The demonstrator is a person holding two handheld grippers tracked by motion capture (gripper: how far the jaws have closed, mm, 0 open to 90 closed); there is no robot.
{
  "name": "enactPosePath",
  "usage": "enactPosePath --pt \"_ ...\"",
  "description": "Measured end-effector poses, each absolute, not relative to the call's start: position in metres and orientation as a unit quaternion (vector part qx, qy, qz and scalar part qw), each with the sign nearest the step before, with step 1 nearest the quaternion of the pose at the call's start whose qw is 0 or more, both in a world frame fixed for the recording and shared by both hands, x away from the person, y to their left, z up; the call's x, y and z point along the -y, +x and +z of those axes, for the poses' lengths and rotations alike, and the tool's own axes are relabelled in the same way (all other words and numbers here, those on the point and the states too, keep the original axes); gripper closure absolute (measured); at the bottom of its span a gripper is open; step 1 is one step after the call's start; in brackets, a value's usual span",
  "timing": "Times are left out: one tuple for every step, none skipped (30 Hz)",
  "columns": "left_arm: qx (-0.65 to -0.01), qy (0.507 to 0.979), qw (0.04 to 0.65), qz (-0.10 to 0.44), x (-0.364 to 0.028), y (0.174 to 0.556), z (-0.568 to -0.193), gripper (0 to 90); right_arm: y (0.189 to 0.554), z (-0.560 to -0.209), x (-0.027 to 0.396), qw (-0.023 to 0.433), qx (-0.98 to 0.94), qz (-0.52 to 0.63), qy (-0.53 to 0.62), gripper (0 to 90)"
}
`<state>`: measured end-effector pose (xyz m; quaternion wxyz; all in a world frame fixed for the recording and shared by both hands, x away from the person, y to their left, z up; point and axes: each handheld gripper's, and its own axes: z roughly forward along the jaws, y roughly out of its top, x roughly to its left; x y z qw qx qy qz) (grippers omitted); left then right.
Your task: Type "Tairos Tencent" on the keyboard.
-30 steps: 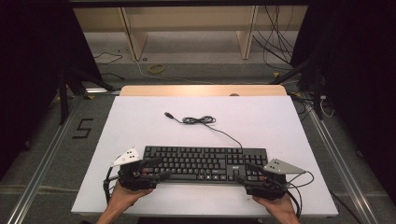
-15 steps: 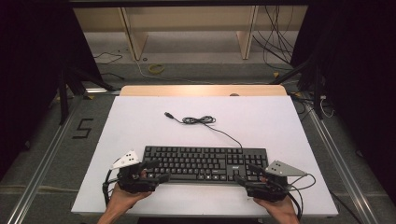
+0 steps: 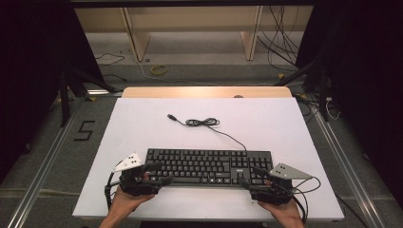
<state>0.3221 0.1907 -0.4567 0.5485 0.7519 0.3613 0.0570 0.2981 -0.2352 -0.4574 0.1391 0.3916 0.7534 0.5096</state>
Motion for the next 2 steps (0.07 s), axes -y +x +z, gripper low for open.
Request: enactPosePath --pt "-0.361 0.752 0.548 0.057 -0.1907 0.3221 -0.4567 23.9 0.2981 -0.4574 0.2352 0.139 -0.753 0.51 0.392 30.8" --pt "-0.362 0.752 0.548 0.057 -0.1907 0.3222 -0.4568 23.9 0.2981 -0.4573 0.2352 0.139 -0.753 0.51 0.392 30.8"
